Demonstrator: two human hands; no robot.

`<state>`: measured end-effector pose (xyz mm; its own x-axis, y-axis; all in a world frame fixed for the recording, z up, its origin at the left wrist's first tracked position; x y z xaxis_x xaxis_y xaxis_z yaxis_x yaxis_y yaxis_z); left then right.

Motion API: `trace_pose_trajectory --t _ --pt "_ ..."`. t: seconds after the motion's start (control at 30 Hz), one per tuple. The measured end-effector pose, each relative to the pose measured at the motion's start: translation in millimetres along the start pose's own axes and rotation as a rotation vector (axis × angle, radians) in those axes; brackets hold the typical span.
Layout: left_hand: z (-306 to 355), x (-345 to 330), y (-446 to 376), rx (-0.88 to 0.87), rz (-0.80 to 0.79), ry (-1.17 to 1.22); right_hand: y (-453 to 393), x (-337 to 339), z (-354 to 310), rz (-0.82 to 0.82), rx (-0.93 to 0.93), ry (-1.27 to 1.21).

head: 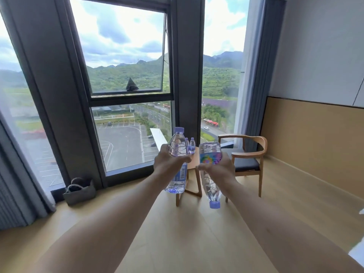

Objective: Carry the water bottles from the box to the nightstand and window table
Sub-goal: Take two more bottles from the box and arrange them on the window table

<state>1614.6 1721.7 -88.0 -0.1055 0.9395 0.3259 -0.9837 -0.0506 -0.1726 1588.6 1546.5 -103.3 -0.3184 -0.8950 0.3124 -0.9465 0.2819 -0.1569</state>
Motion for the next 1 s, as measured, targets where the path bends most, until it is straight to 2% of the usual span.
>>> trace_pose_trajectory --t 0.23,0.47,0.7,1.0 --pt "-49.2 -26.9 -132.6 0.006 -0.001 -0.013 -126.0 -54.6 42.3 -0.031 -0.052 -0.043" --pt "-97.9 -83.5 -286.5 0.044 -0.004 -0.035 -288.7 -98.1 98.1 -0.099 -0.129 -0.063" --pt "-115.8 -134.3 -431.6 0.094 -0.042 -0.106 -450.5 -129.2 122.8 -0.141 -0.188 -0.045" --pt "-179.6 -176.7 -573.3 0.269 -0.05 0.013 -597.7 -180.4 187.0 -0.239 -0.266 0.026"
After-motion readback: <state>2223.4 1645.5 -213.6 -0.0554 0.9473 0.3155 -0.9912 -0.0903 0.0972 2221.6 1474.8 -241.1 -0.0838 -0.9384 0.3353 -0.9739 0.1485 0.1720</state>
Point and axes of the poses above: each hand's wrist, its own y-axis away from the middle knuckle, its own x-axis out of the back of the hand, z = x × y, the point moved 1 cm from there along -y, towards the middle knuckle, and after that the axes turned 6 degrees about -z, right-handed, at the moved point
